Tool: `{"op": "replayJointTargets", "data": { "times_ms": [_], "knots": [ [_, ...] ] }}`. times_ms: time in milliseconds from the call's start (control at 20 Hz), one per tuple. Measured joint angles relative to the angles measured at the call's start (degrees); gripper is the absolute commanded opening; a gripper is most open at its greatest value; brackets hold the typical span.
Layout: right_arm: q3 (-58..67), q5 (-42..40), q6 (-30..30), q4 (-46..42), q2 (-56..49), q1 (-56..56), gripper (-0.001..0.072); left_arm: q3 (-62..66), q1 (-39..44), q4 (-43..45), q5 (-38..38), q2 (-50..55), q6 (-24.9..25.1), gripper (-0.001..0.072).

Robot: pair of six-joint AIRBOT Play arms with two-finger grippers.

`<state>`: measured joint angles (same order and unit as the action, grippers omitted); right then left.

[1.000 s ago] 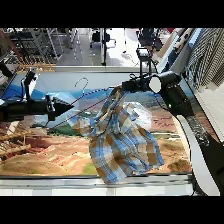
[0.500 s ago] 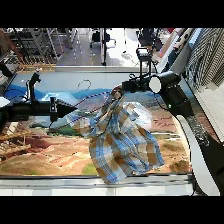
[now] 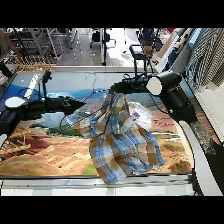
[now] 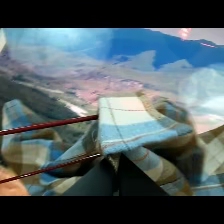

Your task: Fold the clothes and pants, and hang the long-sleeved shirts on hangers.

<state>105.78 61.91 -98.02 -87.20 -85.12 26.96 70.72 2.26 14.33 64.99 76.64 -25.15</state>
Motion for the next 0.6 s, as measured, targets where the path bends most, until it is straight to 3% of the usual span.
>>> {"op": "replayJointTargets", "data": {
  "times_ms": [350,500,600],
  "knots": [
    [0.0,11.3,3.2,0.2,6.2,6.2,0.003,0.0,-0.3,-3.7,-0.6,0.5,0.1,0.0015],
    [0.0,16.9,5.8,0.7,8.4,7.5,0.0031,0.0,-3.1,-11.5,2.9,1.9,5.9,0.0015],
    [0.0,19.9,11.4,2.6,9.0,8.0,0.003,0.0,-4.7,-18.5,8.3,4.3,11.2,0.0015]
  ]
}}
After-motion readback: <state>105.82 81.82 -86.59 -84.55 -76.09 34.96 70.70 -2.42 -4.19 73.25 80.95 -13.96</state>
